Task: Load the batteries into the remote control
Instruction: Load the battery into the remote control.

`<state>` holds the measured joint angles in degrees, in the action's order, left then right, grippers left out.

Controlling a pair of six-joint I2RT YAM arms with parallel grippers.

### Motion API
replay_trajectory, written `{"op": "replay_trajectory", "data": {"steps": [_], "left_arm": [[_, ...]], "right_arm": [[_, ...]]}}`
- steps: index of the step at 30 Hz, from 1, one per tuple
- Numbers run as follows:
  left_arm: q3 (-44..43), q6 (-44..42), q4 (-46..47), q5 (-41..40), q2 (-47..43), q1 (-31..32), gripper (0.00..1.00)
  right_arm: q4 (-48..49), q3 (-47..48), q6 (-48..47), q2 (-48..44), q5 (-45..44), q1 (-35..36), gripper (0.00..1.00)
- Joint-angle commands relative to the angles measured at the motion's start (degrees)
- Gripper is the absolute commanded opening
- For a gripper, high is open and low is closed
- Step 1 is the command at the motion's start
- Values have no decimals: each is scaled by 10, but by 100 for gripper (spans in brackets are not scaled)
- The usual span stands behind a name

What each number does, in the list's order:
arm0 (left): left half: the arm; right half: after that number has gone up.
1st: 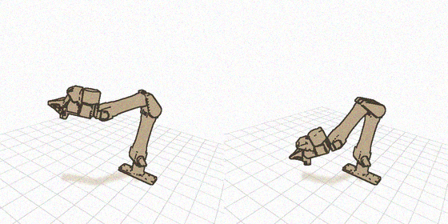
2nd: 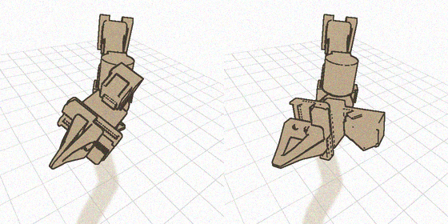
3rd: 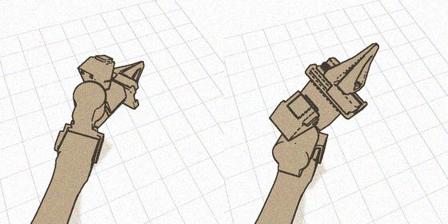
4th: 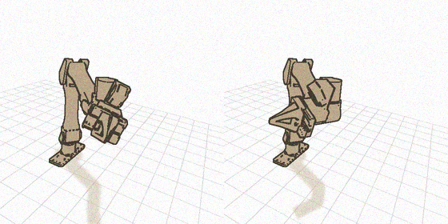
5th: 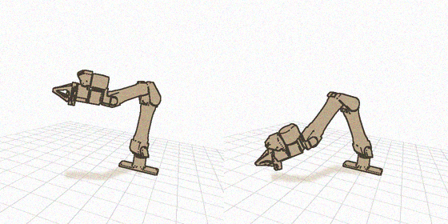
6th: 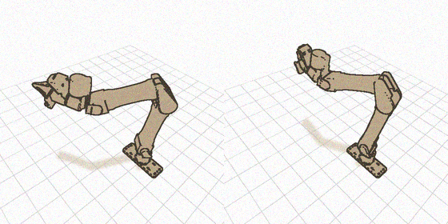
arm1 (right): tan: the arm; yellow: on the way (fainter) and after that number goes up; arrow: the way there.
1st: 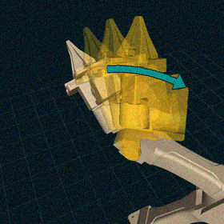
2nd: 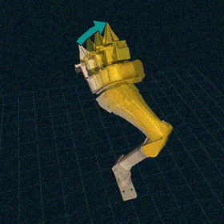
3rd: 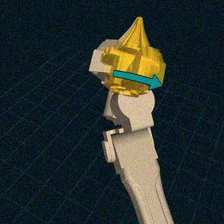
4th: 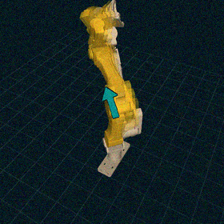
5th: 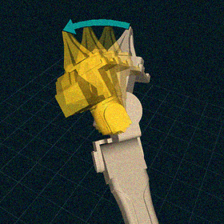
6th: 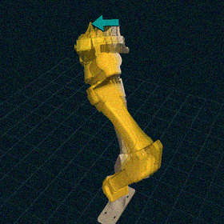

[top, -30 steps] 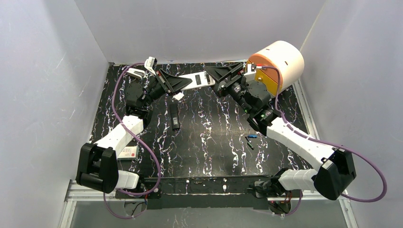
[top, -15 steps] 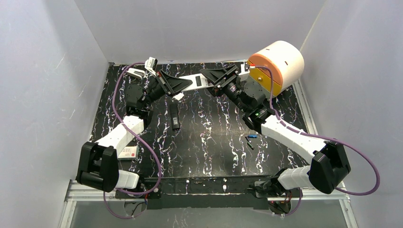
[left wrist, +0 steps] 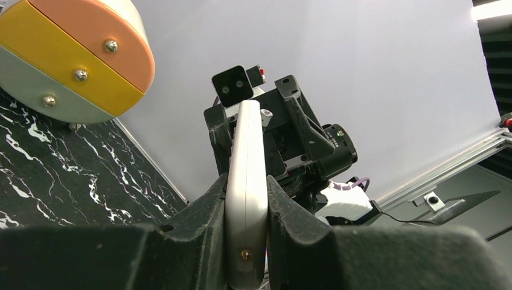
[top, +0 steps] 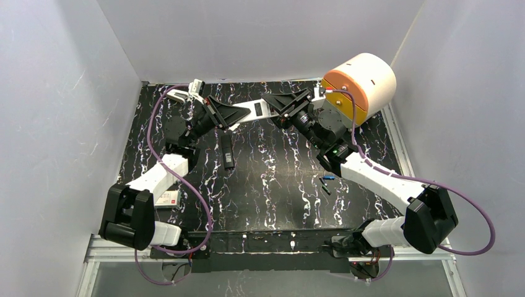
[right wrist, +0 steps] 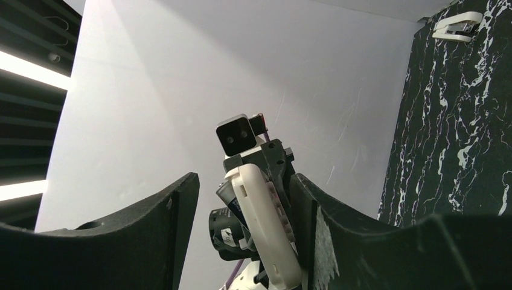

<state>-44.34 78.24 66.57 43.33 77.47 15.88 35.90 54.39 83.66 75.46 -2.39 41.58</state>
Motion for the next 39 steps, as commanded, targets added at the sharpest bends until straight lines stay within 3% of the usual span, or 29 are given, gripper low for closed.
{"op": "replay_trajectory", "data": {"steps": [1,9,29,31,35,37,39], "left_arm": [[12,-10,39,6,-13,-1,0],[18,-16,44,-2,-18,-1,0],[6,8,47,-12,-15,-1,0],[5,11,47,-13,-16,-1,0],[3,13,38,-18,-20,-1,0],[3,11,34,-21,-22,-1,0],[2,12,32,-24,-23,-1,0]], "right_arm": [[45,-1,11,-25,-12,-5,62],[44,-3,10,-27,-12,-5,60],[63,7,-11,-15,-2,-6,37],[64,7,-13,-13,2,-6,43],[63,5,-15,-12,10,-10,83],[58,2,-26,-16,14,-15,89],[48,-4,-37,-24,18,-19,89]]}}
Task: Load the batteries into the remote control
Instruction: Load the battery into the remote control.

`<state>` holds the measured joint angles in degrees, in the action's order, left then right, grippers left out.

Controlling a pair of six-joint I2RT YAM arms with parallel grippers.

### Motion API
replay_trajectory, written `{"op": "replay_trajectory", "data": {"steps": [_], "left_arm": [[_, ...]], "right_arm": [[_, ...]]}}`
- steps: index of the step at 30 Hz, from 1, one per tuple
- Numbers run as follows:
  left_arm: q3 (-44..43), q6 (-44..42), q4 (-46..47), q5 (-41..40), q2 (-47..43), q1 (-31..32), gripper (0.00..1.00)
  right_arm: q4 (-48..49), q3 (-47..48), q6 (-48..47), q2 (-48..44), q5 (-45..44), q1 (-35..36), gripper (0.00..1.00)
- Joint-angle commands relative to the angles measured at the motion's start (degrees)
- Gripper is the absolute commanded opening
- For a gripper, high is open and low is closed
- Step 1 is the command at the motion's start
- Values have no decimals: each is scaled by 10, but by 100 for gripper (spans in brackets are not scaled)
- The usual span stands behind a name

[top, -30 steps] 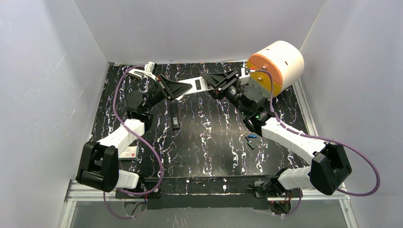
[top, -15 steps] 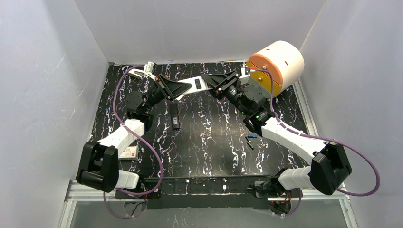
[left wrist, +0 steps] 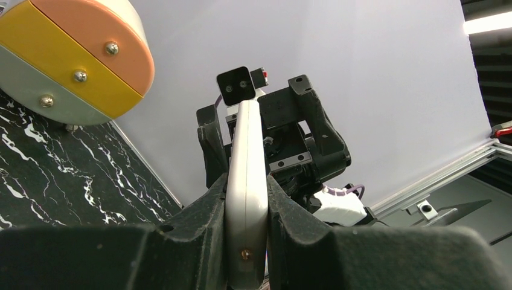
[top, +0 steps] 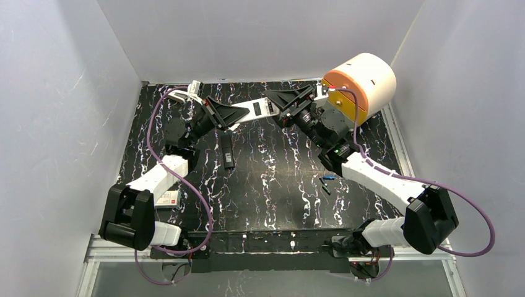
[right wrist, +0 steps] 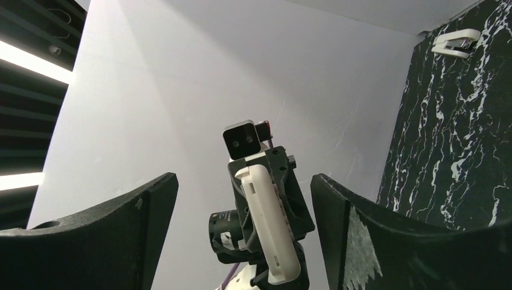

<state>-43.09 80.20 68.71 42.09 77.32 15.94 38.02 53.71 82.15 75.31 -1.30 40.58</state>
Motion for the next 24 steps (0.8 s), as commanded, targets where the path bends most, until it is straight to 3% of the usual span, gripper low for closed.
{"op": "replay_trajectory", "data": {"steps": [1,7,12,21,24], "left_arm": [[-11,-7,9,-14,-22,-2,0],[-16,3,5,-16,-18,-1,0],[-17,6,5,-16,-18,-2,0],[-16,3,5,-11,-24,-1,0],[-16,6,7,-10,-25,-1,0]], "right_arm": [[26,-3,-29,-27,9,-12,88],[15,-31,-94,-59,40,-26,69],[8,-29,-137,-62,64,-27,59],[11,-19,-135,-38,84,-27,36],[6,-17,-131,-34,86,-27,24]]}}
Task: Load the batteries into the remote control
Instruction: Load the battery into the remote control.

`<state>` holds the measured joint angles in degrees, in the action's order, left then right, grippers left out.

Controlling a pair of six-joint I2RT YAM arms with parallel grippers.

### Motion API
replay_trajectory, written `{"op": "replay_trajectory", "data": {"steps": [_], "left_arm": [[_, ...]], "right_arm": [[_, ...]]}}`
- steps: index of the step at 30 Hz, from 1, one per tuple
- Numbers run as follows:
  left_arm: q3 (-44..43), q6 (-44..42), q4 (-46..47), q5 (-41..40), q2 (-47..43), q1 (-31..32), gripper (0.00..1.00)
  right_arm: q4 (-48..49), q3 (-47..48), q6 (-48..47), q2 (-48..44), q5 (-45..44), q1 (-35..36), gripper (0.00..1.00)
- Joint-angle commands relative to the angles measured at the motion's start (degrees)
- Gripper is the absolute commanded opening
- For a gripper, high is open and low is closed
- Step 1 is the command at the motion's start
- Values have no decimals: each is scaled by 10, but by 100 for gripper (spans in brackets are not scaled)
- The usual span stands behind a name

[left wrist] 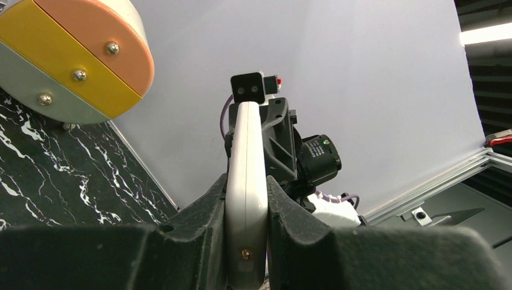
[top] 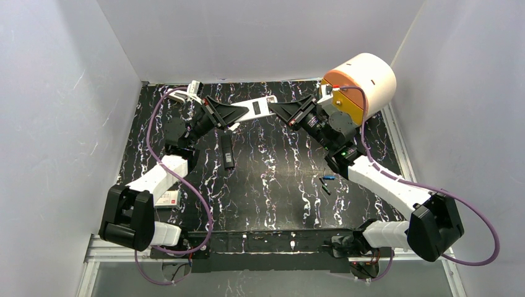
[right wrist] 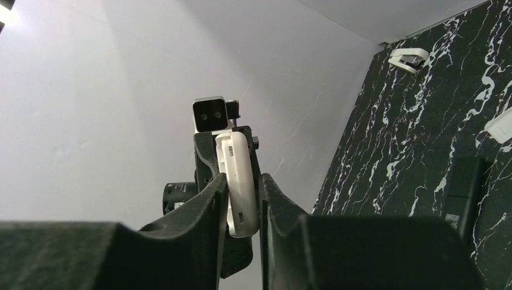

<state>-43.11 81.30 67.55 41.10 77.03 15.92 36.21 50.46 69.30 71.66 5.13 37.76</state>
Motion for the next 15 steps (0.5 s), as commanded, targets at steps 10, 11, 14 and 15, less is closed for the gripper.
{"op": "replay_trajectory", "data": {"steps": [10,11,14,15], "left_arm": [[-12,-23,12,-1,-30,-2,0],[-11,-26,10,0,-31,-1,0],[-9,-40,5,3,-34,-1,0],[-9,-47,2,5,-35,-1,0]], "right_arm": [[23,14,2,-15,34,-17,55],[17,13,-1,-19,38,-23,58],[-10,9,-18,-33,58,-47,64],[-16,9,-27,-36,71,-54,64]]}}
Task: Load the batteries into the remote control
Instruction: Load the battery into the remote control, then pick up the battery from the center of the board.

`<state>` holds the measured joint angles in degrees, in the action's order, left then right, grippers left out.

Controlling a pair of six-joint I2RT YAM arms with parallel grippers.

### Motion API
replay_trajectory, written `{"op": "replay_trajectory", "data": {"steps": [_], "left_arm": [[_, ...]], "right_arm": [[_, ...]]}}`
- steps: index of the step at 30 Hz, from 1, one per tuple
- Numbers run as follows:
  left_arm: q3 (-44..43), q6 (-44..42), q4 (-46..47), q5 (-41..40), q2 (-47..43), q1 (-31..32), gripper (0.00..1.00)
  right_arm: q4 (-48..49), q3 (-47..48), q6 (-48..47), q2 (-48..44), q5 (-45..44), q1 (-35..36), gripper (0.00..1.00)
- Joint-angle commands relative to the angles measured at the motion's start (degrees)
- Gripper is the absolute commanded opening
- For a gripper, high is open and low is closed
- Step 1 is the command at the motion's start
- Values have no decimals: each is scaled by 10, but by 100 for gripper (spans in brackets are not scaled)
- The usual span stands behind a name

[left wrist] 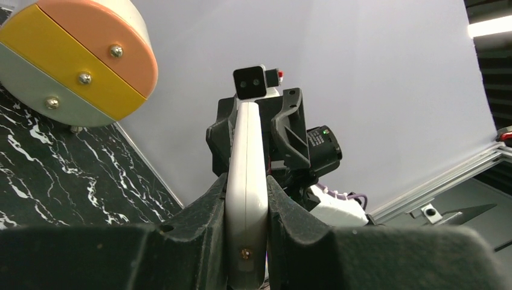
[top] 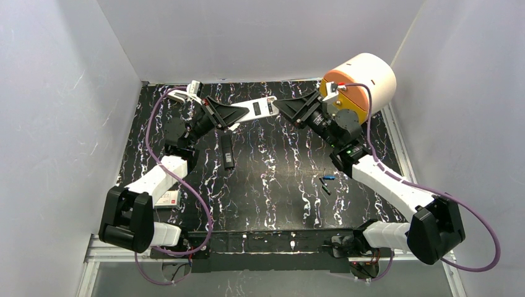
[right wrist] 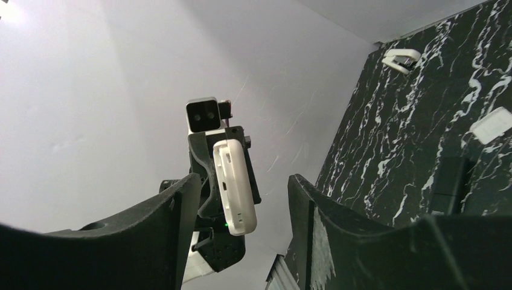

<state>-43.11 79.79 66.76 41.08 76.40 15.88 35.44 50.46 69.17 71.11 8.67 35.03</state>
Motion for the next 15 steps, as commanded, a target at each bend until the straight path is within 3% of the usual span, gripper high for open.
{"op": "replay_trajectory", "data": {"steps": [1,5,8,15], "left_arm": [[-9,-38,7,9,-30,-1,0],[-5,-92,-26,25,-46,-1,0],[4,-164,-91,32,-69,-1,0],[27,-314,-302,0,-171,-2,0]], "right_arm": [[-14,10,-38,-32,53,-33,65],[-84,33,-103,-41,104,-58,67],[-179,56,-163,-60,86,-74,68],[-558,158,-319,-54,-145,-95,69]]}}
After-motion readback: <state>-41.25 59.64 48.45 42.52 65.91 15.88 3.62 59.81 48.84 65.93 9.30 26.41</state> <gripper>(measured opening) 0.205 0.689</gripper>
